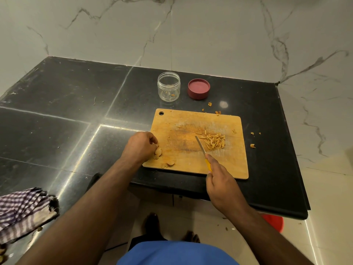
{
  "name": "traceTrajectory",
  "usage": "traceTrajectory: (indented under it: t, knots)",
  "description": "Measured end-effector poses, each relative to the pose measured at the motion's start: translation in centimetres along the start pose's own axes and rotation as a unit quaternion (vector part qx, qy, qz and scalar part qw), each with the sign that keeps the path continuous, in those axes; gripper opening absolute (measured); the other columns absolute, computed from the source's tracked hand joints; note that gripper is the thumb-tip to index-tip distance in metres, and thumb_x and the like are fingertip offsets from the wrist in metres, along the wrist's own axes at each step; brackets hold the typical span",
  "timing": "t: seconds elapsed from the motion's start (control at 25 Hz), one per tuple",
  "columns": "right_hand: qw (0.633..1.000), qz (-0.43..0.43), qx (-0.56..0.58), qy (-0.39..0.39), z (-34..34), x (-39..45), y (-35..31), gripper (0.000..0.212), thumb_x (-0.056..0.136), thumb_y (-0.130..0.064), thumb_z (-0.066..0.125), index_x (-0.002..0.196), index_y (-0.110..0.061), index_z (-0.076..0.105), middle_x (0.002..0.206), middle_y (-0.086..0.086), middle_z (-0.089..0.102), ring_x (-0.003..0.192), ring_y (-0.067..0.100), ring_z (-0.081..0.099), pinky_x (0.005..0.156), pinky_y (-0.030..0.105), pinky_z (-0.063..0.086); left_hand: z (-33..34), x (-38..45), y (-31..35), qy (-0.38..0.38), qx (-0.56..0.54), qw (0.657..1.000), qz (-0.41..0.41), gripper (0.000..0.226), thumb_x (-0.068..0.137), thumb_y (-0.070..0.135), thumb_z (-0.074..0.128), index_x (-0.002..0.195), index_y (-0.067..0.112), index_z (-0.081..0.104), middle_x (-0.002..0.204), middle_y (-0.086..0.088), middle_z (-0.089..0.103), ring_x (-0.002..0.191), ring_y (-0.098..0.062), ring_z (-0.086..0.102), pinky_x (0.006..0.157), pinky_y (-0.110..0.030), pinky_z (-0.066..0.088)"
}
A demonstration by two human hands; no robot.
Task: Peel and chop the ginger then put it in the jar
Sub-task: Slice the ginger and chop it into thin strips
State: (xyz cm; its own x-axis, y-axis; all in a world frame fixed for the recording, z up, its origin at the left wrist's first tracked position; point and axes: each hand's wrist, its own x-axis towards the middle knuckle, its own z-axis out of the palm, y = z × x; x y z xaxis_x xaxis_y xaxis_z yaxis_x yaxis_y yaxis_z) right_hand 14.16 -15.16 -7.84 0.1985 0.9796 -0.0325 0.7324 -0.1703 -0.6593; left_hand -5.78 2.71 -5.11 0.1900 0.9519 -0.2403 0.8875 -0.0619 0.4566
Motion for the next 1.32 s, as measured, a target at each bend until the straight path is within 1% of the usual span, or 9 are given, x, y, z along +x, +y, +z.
traceTrajectory:
  t: [0.04, 0.16, 0.32, 0.52, 0.8, 0.88, 1.0, 1.12, 1.32]
  knots:
    - [1.0, 0.003, -0.014, -0.002, 0.0, 0.3, 0.0, 0.056, 0.101, -0.013, 0.038, 0.155, -0.022, 0.024, 0.139, 0.008, 0.051, 0.118, 0.02, 0.053, 0.092, 0.021, 0.038, 0.0, 0.1, 0.0, -0.005, 0.005, 1.0, 0.003, 0.021, 0.094, 0.021, 0.066, 0.114, 0.02, 0.07, 0.111, 0.0, 0.065, 0.092, -0.01, 0.054, 0.071, -0.023, 0.044]
    - [1.0, 0.004, -0.012, 0.004, 0.2, 0.8, 0.0, 0.054, 0.103, -0.015, 0.04, 0.154, -0.023, 0.027, 0.138, 0.004, 0.052, 0.109, 0.013, 0.055, 0.086, 0.018, 0.04, -0.2, 0.4, 0.0, -0.011, 0.01, 1.0, 0.01, 0.018, 0.093, 0.02, 0.067, 0.111, 0.02, 0.071, 0.11, 0.001, 0.066, 0.092, -0.009, 0.055, 0.07, -0.022, 0.044]
    - [1.0, 0.003, -0.015, -0.002, 0.3, 1.2, 0.1, 0.053, 0.103, -0.015, 0.039, 0.154, -0.023, 0.028, 0.134, 0.003, 0.053, 0.102, 0.013, 0.056, 0.083, 0.022, 0.043, -0.1, 0.8, 0.1, -0.029, -0.001, 1.0, 0.007, 0.01, 0.091, 0.016, 0.067, 0.098, 0.023, 0.069, 0.103, 0.001, 0.066, 0.089, -0.01, 0.056, 0.059, -0.018, 0.041]
    - [1.0, 0.027, -0.016, 0.004, 0.1, 1.4, 0.2, 0.053, 0.103, -0.015, 0.039, 0.154, -0.02, 0.028, 0.142, 0.005, 0.049, 0.118, 0.018, 0.054, 0.096, 0.029, 0.046, -0.4, 1.0, 0.1, -0.046, 0.001, 0.999, 0.009, 0.016, 0.094, 0.018, 0.066, 0.107, 0.025, 0.072, 0.101, 0.005, 0.06, 0.092, -0.011, 0.057, 0.06, -0.019, 0.042]
    - [0.999, 0.02, -0.033, -0.003, 0.3, 2.7, -0.6, 0.054, 0.103, -0.017, 0.038, 0.155, -0.023, 0.024, 0.132, 0.006, 0.053, 0.1, 0.02, 0.057, 0.085, 0.034, 0.049, -1.0, 1.2, 0.5, -0.067, 0.011, 0.997, 0.027, 0.013, 0.091, 0.009, 0.065, 0.097, 0.021, 0.064, 0.101, 0.002, 0.062, 0.085, -0.01, 0.054, 0.057, -0.018, 0.039]
    - [0.999, 0.032, -0.032, 0.0, 0.3, 2.8, -0.4, 0.054, 0.103, -0.016, 0.039, 0.155, -0.023, 0.026, 0.132, 0.006, 0.054, 0.099, 0.02, 0.058, 0.084, 0.032, 0.049, -1.2, 1.3, 0.6, -0.066, -0.008, 0.998, 0.019, 0.014, 0.09, 0.007, 0.062, 0.093, 0.021, 0.061, 0.097, 0.002, 0.064, 0.084, -0.01, 0.055, 0.06, -0.021, 0.041]
    - [0.998, 0.062, -0.018, 0.024, 0.0, 2.3, 0.0, 0.053, 0.102, -0.012, 0.04, 0.154, -0.02, 0.029, 0.138, 0.007, 0.052, 0.113, 0.02, 0.056, 0.091, 0.024, 0.043, -0.9, 1.4, 1.1, -0.064, -0.042, 0.997, 0.02, 0.01, 0.092, 0.013, 0.062, 0.095, 0.023, 0.06, 0.096, 0.003, 0.064, 0.087, -0.012, 0.058, 0.066, -0.026, 0.047]
    - [0.998, 0.049, 0.019, 0.034, -0.2, 1.3, -0.3, 0.053, 0.102, -0.012, 0.041, 0.153, -0.018, 0.031, 0.142, 0.004, 0.049, 0.117, 0.01, 0.05, 0.093, 0.014, 0.036, 0.0, 1.2, 2.4, -0.07, -0.065, 0.995, 0.042, 0.009, 0.095, 0.019, 0.063, 0.101, 0.026, 0.063, 0.096, 0.008, 0.061, 0.087, -0.009, 0.057, 0.062, -0.023, 0.046]
    - [0.998, 0.038, 0.048, 0.021, -0.5, 0.9, -0.2, 0.053, 0.103, -0.015, 0.041, 0.154, -0.022, 0.03, 0.148, 0.0, 0.045, 0.124, 0.006, 0.045, 0.098, 0.016, 0.036, 2.1, 0.9, 5.0, -0.081, -0.078, 0.989, 0.099, 0.012, 0.094, 0.018, 0.066, 0.103, 0.025, 0.067, 0.091, 0.012, 0.06, 0.086, -0.008, 0.057, 0.058, -0.016, 0.039]
